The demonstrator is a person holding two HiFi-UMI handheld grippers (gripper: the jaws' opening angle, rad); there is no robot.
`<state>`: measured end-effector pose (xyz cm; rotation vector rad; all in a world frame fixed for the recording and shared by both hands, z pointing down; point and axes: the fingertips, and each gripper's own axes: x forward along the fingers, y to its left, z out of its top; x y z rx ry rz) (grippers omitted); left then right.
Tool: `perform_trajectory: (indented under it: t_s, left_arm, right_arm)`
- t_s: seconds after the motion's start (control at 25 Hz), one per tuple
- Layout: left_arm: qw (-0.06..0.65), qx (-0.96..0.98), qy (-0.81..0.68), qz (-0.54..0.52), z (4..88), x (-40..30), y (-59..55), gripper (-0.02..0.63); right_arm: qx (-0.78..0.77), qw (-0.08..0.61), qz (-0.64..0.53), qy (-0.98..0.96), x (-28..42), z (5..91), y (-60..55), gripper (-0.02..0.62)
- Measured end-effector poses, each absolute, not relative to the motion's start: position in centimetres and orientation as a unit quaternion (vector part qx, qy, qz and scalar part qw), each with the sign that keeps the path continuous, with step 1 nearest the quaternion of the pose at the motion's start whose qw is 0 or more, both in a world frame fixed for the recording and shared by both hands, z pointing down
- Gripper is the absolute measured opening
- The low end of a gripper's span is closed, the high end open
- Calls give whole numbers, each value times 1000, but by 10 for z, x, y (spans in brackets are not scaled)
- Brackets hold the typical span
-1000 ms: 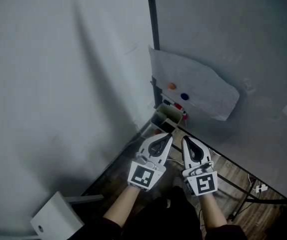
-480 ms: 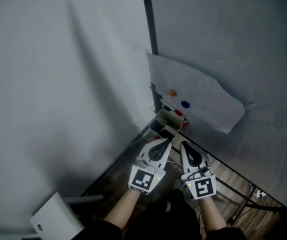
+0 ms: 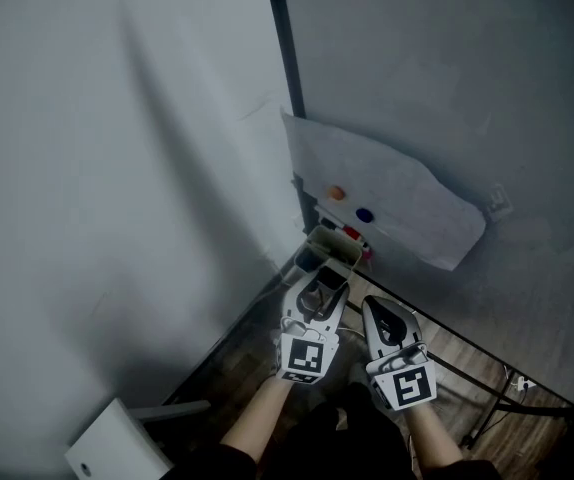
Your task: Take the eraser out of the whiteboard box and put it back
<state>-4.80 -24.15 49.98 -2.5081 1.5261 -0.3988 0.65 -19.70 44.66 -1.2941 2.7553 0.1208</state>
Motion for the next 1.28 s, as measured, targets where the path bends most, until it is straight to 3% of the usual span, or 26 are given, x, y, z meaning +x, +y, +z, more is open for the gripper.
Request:
perform_trajectory:
  t_s: [0.36,1.28]
  left_arm:
    - [57,-838,516,-169,537,-46,-264,245]
    - [40,-838,522,-156,518,-53,-265,229]
  right_arm:
    - [-436,20,47,898,22,458,-195,3]
    - [-436,28,56,898,25,443,-198,3]
